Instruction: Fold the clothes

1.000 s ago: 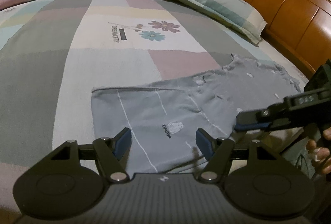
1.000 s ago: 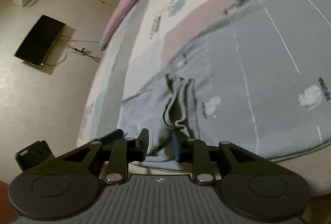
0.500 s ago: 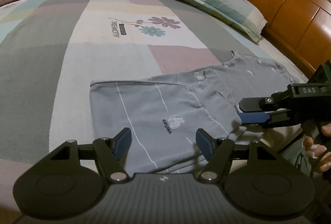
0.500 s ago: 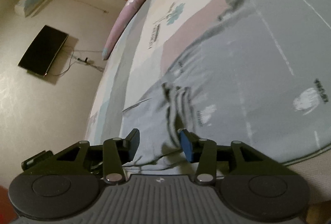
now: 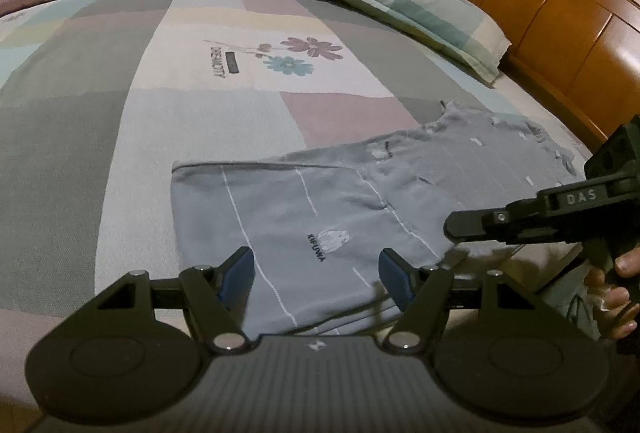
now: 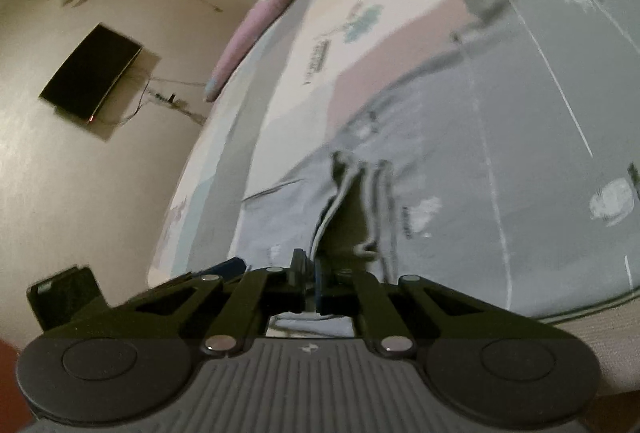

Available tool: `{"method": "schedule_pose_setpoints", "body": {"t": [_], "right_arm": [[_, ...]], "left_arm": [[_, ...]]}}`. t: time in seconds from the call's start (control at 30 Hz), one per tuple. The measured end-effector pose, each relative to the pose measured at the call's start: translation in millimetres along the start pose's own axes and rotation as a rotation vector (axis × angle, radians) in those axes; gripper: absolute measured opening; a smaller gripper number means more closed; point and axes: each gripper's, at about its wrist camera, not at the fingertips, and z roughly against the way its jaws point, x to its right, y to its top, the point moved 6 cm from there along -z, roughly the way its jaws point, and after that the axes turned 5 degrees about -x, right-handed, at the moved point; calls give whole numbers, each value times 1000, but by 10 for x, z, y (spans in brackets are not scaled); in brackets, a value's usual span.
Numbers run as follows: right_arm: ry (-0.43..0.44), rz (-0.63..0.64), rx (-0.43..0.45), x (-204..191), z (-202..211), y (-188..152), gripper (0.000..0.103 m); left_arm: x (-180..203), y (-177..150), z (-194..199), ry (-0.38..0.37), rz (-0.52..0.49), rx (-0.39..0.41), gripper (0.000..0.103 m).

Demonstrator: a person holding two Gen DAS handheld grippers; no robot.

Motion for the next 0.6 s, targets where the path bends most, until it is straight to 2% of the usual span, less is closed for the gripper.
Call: {"method": "schedule_pose_setpoints", "body": {"t": [0.07, 0.13, 0.2, 0.27, 0.3, 0.33, 0.37, 0.4, 0.5, 0.6], "right_arm": [[-7, 27, -11, -62, 31, -28, 5], [-37, 10, -30, 34, 11, -56, 10], [-62, -23, -47, 138, -16, -92, 10], [-72, -5, -40, 125, 53, -109, 13], [-95, 28, -15, 86, 127, -89, 25], [-118, 61, 9, 46, 202, -68, 33], [-133, 106, 33, -26, 254, -36, 49], [-156, 166, 60, -116, 289, 19, 55], [-220, 357, 95, -427, 213, 130, 65], [-183, 417, 44, -516, -55, 147, 66]], "left_arm": [[4, -1, 2, -2, -6, -1, 70], [-12, -20, -46, 1, -3, -18, 71], [-27, -41, -92, 4, 0, -34, 71], [-23, -54, -87, 5, -14, -39, 71], [-19, -52, -70, 5, -23, -38, 71], [-25, -36, -37, 8, -26, -30, 71], [-40, -15, -4, 9, -24, -19, 71], [-59, 0, 7, 5, -19, -16, 71], [-84, -48, -39, 5, -25, -59, 71], [-63, -137, -28, 14, -64, -77, 71]]}}
